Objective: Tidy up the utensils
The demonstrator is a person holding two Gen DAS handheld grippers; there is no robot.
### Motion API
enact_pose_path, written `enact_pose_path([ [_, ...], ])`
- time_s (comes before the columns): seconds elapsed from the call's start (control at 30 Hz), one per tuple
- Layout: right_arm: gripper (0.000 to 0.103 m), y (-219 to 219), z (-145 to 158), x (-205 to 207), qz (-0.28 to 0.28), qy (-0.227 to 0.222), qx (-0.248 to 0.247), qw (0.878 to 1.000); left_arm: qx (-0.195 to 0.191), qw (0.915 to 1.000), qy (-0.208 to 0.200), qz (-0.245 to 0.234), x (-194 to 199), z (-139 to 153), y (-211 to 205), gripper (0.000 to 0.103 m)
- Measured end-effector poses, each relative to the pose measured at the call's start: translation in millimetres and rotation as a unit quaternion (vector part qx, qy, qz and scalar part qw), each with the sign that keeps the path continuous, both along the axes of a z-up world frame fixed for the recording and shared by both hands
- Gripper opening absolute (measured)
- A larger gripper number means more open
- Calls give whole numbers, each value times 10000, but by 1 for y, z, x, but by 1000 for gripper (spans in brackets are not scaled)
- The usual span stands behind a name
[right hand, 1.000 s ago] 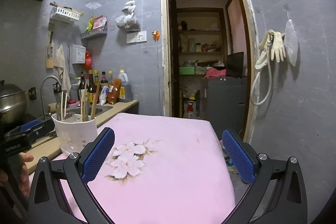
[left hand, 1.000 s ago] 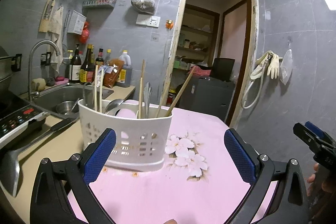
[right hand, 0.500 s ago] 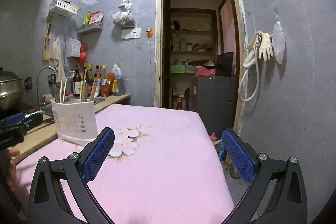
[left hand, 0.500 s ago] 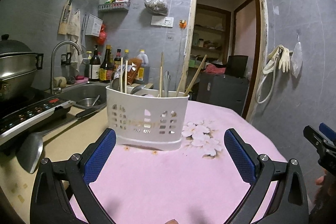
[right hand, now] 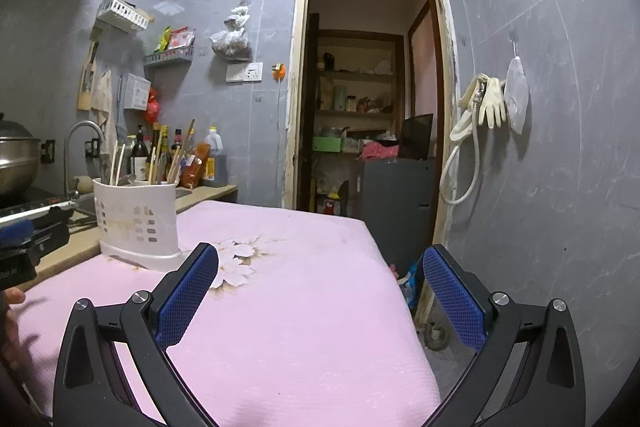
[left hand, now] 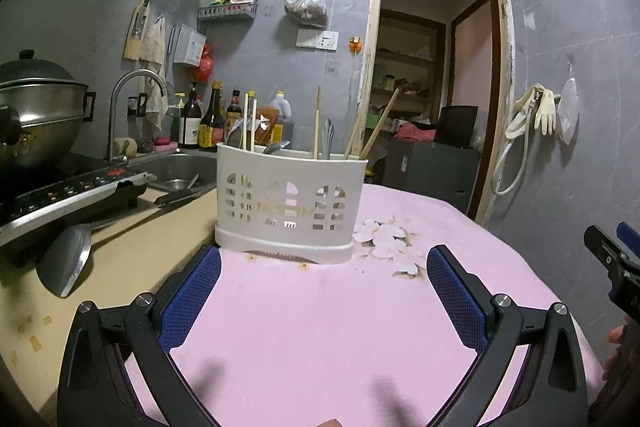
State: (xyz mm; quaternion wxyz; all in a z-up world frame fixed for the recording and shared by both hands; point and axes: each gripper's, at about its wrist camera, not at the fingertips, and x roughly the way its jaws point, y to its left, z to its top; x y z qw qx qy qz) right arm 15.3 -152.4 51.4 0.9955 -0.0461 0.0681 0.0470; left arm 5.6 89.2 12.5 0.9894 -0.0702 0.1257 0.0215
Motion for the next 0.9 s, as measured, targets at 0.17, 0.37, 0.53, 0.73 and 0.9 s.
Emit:
enact_pose_path([
  [0.17, 103, 0, -1, 1, 20, 27, -3, 10000, 118, 9999, 6, 4, 0, -1, -4, 101],
  [0.37, 103, -1, -2, 2, 62, 85, 28, 9999, 101, 9999, 17, -41, 1, -1, -5, 101],
  [0.53, 103, 0, -3, 2, 64, 85, 8, 9999, 90, 9999, 37, -55, 2, -2, -4, 101],
  [0.73, 103, 0, -4, 4, 64, 92, 11, 9999, 105, 9999, 47, -66, 2, -3, -4, 101],
  [0.9, 103, -1, -5, 3, 66, 94, 7, 9999, 95, 9999, 71, -94, 3, -4, -4, 101],
])
